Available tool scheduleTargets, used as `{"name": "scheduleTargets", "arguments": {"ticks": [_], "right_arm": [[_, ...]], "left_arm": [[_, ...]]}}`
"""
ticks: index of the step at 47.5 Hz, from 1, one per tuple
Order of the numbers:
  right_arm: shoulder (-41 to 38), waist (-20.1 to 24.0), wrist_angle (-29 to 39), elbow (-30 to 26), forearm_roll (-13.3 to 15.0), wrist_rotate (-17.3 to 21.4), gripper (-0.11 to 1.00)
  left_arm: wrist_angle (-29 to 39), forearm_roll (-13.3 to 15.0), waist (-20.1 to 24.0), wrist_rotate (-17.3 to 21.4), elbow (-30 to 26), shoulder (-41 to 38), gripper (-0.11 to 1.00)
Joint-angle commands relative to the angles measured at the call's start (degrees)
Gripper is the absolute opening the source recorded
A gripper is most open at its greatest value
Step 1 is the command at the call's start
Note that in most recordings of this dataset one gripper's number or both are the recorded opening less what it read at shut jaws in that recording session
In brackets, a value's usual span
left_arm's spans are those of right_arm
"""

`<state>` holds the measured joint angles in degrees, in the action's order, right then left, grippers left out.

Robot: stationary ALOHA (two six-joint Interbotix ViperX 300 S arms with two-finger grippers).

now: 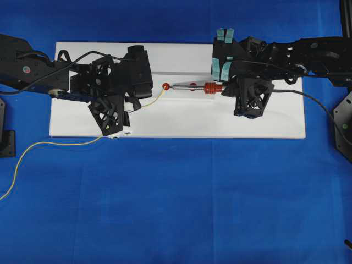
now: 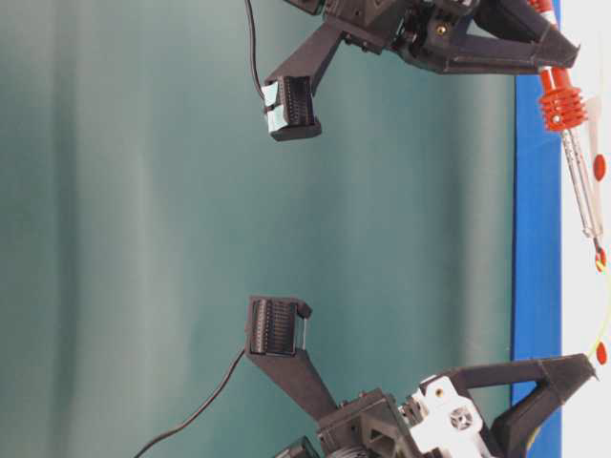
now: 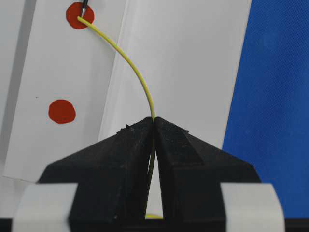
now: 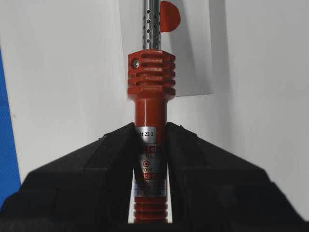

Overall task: Touch the tip of the soldering iron to the tip of the solder at the mark.
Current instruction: 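Move iron tip leftward to touch solder tip at middle dot, then withdraw iron and move solder tip to the right red dot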

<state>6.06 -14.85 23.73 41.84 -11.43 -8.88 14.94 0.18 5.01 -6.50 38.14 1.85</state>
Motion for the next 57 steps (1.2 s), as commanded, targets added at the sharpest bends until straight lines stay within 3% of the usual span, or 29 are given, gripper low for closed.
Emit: {"name": "scheduleTargets", "arguments": {"ticks": [1,57], "right_arm": [[0.62,-0.09,-0.18,-1.41,0.09,0.09,0.06],[0.62,-0.09,0.26,-1.41,0.09,0.09,0.06]], "left_arm": [[-0.26,-0.09,0.09,0.09,-1.05,0.62,0.03],[2.29,-0.09,-0.62,-0.26,-0.44,3.08,0.03]]}}
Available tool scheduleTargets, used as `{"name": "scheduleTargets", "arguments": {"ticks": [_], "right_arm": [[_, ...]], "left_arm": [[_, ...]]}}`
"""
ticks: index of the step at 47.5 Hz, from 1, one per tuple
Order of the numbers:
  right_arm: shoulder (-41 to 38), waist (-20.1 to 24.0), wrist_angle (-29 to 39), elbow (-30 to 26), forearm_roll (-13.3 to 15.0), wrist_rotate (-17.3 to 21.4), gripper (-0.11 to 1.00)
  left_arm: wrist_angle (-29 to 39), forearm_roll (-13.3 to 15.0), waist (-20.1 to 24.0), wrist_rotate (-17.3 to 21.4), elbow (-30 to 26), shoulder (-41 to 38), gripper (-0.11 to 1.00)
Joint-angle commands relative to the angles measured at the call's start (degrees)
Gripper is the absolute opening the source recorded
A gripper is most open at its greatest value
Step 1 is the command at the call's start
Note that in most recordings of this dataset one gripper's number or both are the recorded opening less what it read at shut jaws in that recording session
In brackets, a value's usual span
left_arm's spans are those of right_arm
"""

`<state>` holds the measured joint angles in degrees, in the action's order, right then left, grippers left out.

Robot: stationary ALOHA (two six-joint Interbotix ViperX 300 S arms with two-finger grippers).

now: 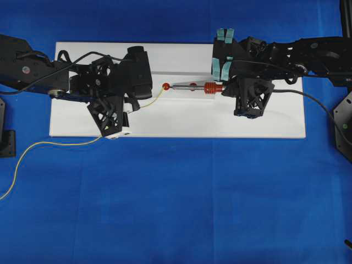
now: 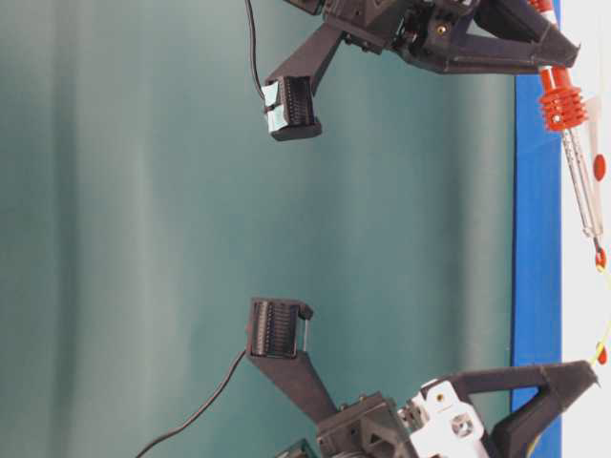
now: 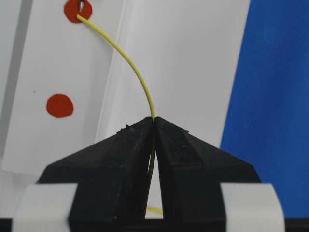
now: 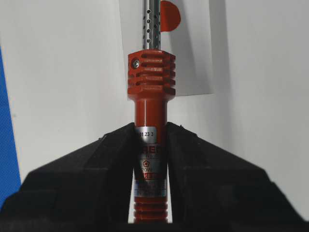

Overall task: Touch the tip of the soldering iron to the tip of the solder at the mark.
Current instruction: 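Withdraw iron and move solder tip to the right red dot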

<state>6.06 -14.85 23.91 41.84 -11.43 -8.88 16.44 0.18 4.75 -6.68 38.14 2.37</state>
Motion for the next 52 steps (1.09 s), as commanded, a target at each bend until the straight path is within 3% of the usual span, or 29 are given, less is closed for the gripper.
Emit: {"name": "scheduleTargets", "arguments": {"ticks": [1,19,36,52], "right_arm": [[0.62,-0.18,0.26,-1.49,0.09,0.09,0.06],[0.53,-0.09,0.26,-1.49,0.09,0.18,0.06],[0.79,-0.09,0.09,-1.49,0.09,0.88,0.06],[9.4,-0.35,0.35,2.99,0.18,1.32,0.06]], "left_arm": [[1.14,-0.09,-0.53,-0.18,-0.35,2.99,0.03],[2.46,-0.09,-4.31,-0.62,4.83,11.95,0.03],[1.58,-0.09,-4.39,-0.53,6.59,14.06,0.03],[1.41,-0.09,-4.39,-0.53,6.33,13.8,0.03]]}}
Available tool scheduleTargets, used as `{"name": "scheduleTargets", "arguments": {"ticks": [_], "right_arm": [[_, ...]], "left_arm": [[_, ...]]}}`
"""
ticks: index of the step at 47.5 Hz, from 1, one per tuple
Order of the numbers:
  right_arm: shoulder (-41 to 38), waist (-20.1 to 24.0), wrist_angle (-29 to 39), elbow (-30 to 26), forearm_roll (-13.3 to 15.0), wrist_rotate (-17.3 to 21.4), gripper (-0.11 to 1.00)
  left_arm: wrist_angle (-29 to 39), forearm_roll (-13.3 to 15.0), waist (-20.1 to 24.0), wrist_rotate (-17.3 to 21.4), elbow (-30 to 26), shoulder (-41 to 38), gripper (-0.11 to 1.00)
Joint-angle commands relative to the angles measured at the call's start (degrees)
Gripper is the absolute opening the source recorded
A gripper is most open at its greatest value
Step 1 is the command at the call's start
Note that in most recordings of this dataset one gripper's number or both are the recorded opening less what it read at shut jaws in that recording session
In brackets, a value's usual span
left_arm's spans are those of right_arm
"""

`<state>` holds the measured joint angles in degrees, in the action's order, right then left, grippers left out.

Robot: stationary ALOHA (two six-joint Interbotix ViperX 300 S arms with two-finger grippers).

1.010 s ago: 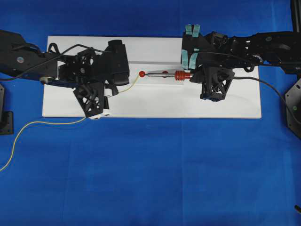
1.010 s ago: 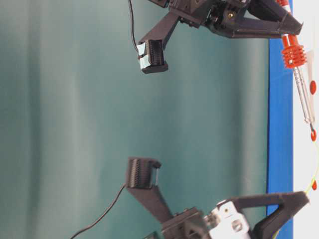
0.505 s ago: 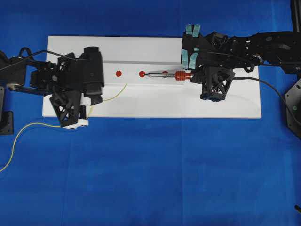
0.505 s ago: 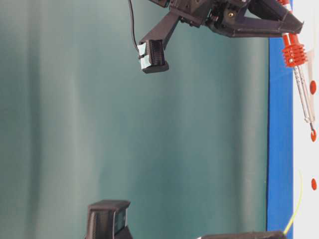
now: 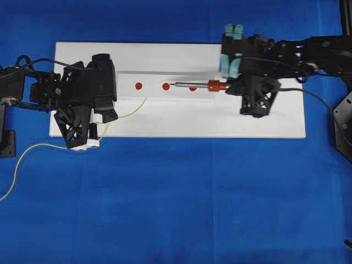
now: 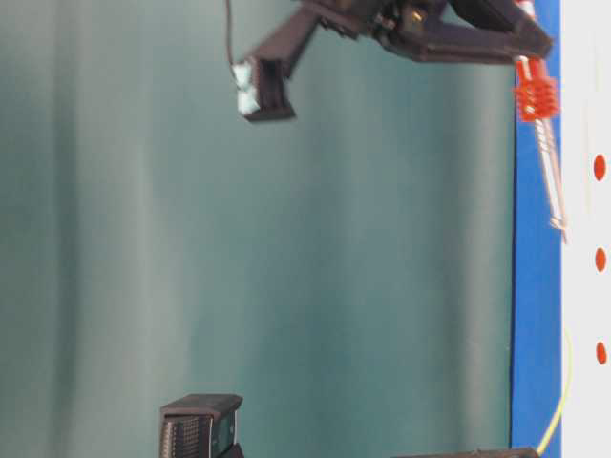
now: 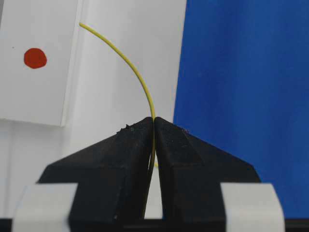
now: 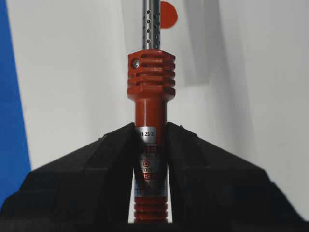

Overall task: Touch the tip of the soldering iron to the tip of the solder at the mark.
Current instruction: 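Withdraw iron and move solder tip to the right red dot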

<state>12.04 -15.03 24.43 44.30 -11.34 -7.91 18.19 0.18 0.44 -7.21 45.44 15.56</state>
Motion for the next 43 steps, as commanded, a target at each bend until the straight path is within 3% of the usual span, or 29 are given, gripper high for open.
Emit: {"name": "scheduleTargets", "arguments": {"ticks": [1,19,32,43], "right_arm": [[4.13,-0.26,-0.18,1.05,0.09,0.44,0.06],[14.15,-0.79,1.32,8.96,0.18,3.16,0.06],[13.01,-0.79,1.32,8.88,0.62,3.25,0.06],[13.01,-0.79,1.14,8.96,0.88,3.25,0.06]], "left_arm": [[-0.44,-0.18,-0.09,0.0,-0.97,0.62,0.03],[-0.44,-0.09,-0.09,0.0,-0.97,0.62,0.03],[-1.58,-0.09,-0.09,-0.18,-1.85,-0.18,0.03],[-2.64,-0.09,1.05,0.0,-6.24,-4.75,0.03]]}}
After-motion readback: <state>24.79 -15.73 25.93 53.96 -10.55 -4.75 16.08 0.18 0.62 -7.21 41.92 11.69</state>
